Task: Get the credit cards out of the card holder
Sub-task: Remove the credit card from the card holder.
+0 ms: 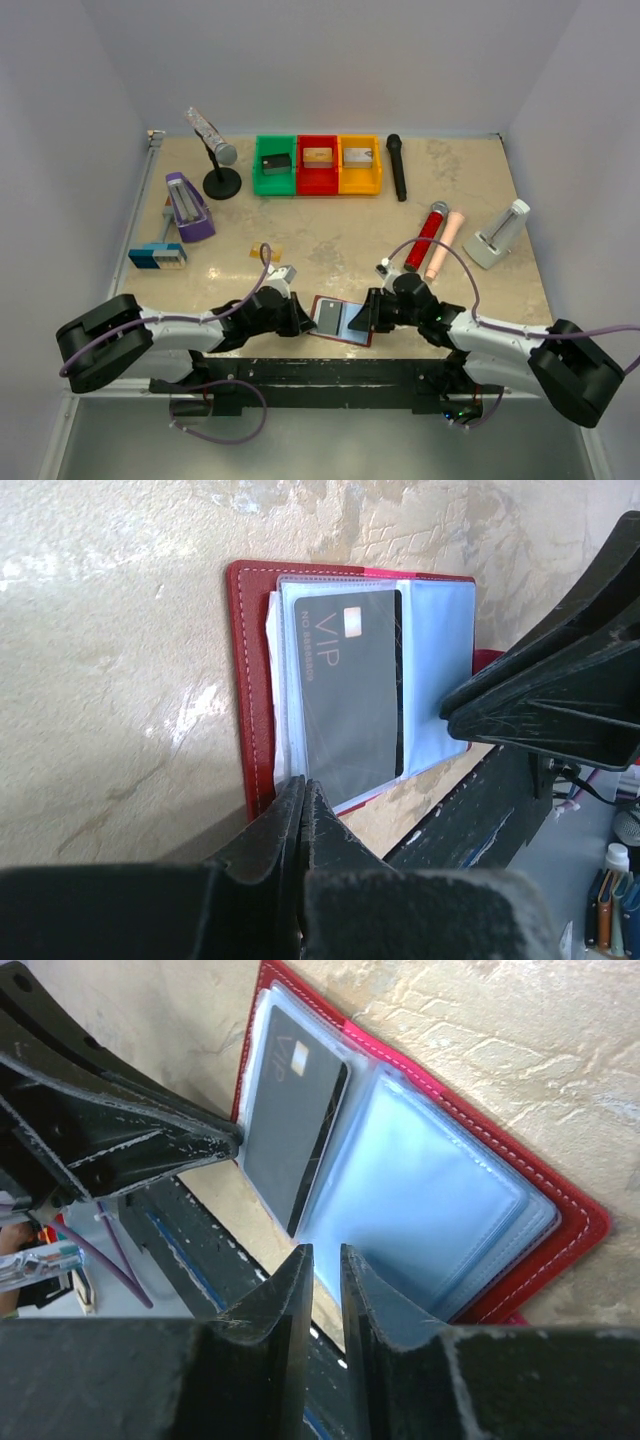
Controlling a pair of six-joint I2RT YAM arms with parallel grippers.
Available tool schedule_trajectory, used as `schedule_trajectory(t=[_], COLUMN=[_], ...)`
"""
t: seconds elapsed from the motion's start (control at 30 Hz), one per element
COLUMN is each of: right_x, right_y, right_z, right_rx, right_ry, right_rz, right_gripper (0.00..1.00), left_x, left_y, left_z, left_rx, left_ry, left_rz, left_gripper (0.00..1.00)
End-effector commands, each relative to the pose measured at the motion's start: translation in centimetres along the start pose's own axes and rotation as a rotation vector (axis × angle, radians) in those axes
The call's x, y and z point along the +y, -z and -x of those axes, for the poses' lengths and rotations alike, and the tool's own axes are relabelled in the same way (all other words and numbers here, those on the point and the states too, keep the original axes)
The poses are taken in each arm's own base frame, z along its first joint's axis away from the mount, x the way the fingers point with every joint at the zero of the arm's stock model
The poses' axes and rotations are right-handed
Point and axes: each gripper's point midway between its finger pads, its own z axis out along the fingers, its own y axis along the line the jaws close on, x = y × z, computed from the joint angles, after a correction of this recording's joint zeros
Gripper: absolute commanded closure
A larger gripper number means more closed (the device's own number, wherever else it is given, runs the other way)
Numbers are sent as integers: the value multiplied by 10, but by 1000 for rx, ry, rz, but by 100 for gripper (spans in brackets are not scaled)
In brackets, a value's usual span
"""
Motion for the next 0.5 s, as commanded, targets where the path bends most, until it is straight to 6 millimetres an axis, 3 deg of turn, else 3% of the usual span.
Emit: schedule_trajectory(t=[0.0, 0.23, 0.47], right_x=[22, 53, 50], right_y=[11, 20, 1], right_z=[23, 39, 36], right_rx=[-70, -74, -9], right_ry=[34, 70, 28], right_rz=[18, 61, 42], right_gripper=[74, 62, 61], left_x=[-9, -34, -29], left_y=[8, 25, 21], left_z=[16, 38, 42], left_rx=[-82, -163, -159], left_ry=[13, 7, -28], left_rz=[-45, -118, -48], left_gripper=[100, 100, 100])
